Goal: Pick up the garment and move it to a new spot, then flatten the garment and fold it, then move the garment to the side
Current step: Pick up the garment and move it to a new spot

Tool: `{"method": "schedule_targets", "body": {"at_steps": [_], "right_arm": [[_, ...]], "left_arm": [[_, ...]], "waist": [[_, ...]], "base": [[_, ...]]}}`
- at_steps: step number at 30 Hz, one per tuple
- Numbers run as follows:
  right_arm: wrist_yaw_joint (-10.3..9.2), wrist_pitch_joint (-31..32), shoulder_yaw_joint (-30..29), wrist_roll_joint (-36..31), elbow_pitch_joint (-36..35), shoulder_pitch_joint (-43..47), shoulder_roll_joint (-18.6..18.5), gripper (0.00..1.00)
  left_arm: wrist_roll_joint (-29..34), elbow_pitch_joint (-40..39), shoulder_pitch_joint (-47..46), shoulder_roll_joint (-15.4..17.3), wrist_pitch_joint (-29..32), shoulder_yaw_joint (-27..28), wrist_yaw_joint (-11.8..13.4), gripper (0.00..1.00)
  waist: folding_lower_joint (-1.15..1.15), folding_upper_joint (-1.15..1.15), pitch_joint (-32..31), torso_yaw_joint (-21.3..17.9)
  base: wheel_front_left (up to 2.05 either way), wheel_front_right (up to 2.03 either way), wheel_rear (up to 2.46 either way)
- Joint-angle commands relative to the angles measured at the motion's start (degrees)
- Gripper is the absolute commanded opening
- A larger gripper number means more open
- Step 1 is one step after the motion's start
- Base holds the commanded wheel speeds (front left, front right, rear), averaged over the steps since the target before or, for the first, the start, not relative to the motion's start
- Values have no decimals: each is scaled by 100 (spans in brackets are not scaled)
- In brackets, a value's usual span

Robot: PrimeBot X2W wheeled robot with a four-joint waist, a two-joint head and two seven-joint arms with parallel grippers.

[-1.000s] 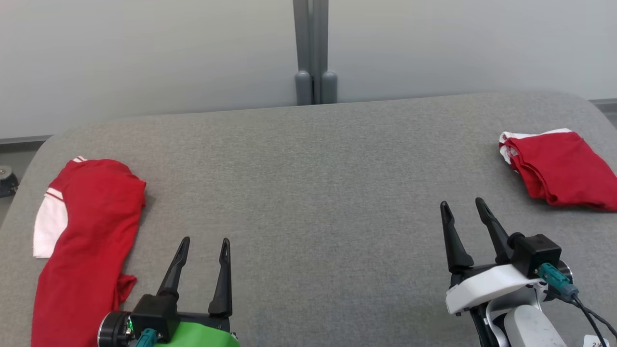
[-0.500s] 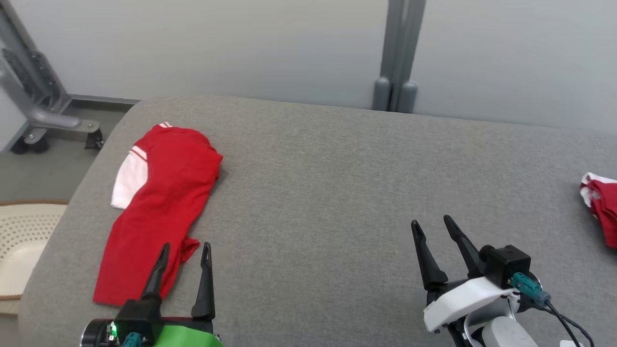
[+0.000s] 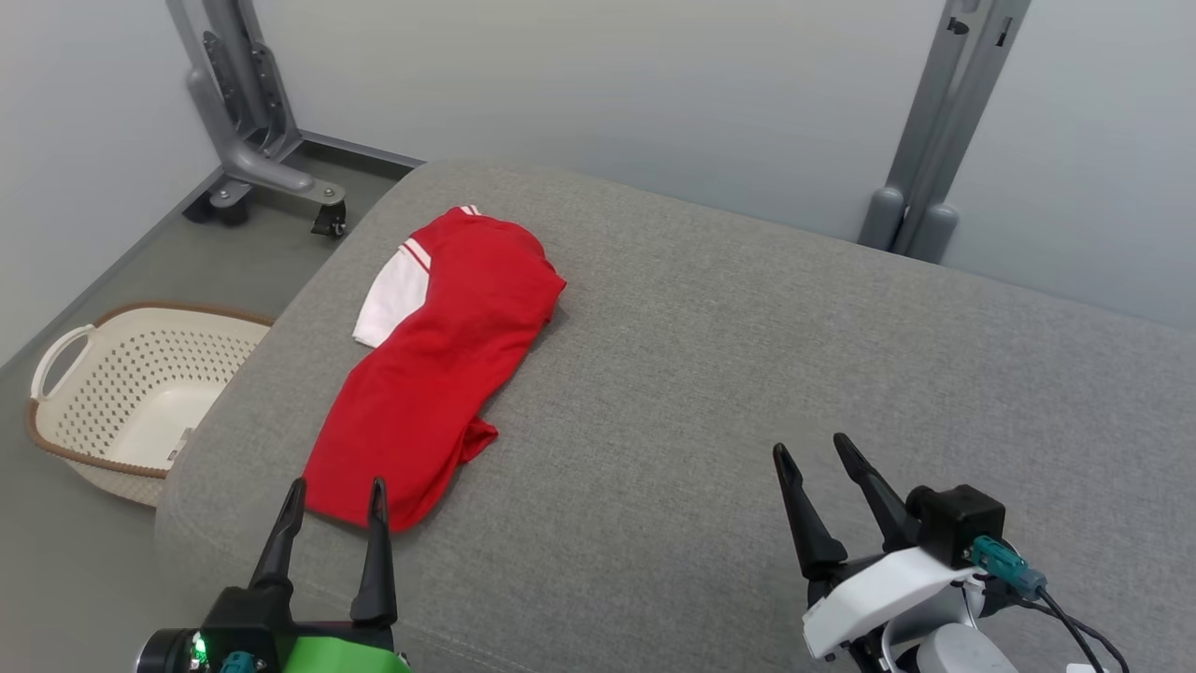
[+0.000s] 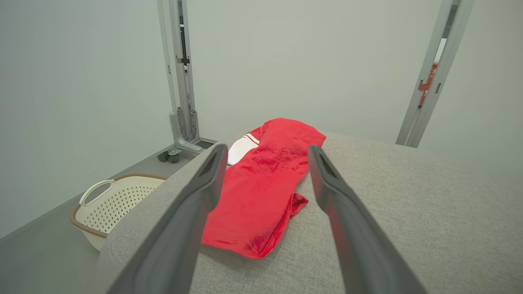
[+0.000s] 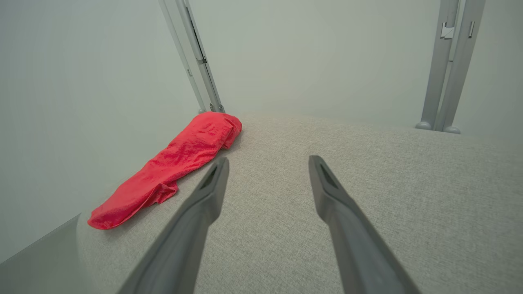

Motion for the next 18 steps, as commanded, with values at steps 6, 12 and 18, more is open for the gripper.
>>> {"method": "schedule_targets", "body": {"at_steps": [6,12,18], "right_arm": [[0,-17,34,-24,38,-60,-19,100],[0,-16,4,-189,18,-199,-19,100],[0,-17,-66,-502,-72,-488,-88,100]], "left_arm": [[-36,-45,45,17,-1,110,-9,100],[-18,-24,-254,16,-2,333,100,100],[194,499,-971,119,-1,587,7,100]], "waist": [[0,0,60,77],[0,0,373,-127],[0,0,977,-341]], "base": [[0,0,0],[0,0,0],[0,0,0]]}}
